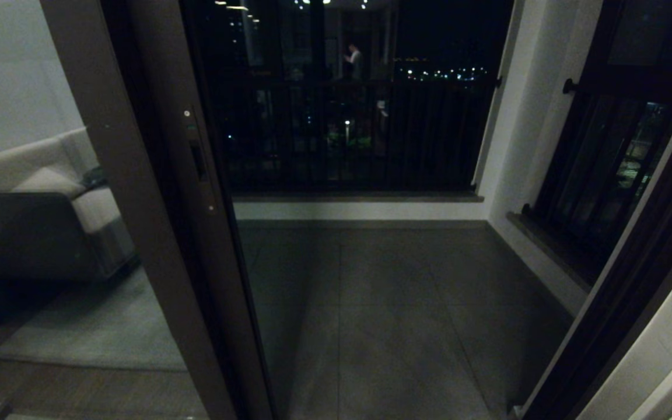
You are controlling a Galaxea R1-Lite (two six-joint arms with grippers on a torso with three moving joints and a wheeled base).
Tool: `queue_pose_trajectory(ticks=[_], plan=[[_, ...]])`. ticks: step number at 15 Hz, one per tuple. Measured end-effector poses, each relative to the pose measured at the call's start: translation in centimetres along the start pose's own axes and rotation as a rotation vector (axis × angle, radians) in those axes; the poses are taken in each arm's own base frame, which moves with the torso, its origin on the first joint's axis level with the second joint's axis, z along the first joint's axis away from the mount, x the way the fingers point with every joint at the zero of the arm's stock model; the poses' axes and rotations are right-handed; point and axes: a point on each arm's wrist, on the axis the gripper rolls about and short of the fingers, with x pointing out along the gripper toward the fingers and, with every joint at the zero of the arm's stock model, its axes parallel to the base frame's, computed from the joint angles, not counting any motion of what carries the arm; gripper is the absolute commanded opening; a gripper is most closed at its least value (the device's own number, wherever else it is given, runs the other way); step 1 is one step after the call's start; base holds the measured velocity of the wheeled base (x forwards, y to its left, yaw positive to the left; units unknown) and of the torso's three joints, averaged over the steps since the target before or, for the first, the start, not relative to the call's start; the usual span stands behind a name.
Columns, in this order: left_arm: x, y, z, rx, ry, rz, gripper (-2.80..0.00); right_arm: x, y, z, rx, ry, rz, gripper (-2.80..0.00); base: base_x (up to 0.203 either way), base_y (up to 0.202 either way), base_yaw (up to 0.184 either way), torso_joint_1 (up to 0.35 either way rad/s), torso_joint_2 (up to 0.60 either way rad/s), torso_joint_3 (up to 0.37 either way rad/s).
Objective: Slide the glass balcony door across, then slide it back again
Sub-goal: Close the slid door
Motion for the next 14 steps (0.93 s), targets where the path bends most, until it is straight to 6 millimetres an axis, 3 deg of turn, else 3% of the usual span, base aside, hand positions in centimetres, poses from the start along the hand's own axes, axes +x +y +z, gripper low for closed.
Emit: queue_pose_trajectory(ticks=[5, 10, 14], plan=[[0.0, 0.0, 0.0, 0.000, 0.000, -0.001, -2.80, 0.0, 0.0, 0.1, 0.001, -0.010, -0.010, -2.80, 0.000, 0.000, 0.000, 0.000, 0.00, 0.000], [0.0, 0.0, 0.0, 0.000, 0.000, -0.001, -2.80, -2.1, 0.2, 4.7, -0.001, -0.087, 0.027, -2.80, 0.000, 0.000, 0.000, 0.000, 0.00, 0.000], [0.0, 0.0, 0.0, 0.000, 0.000, 0.000, -2.80, -2.7, 0.3, 5.5, -0.002, -0.056, 0.102, -2.80, 0.000, 0.000, 0.000, 0.000, 0.00, 0.000]])
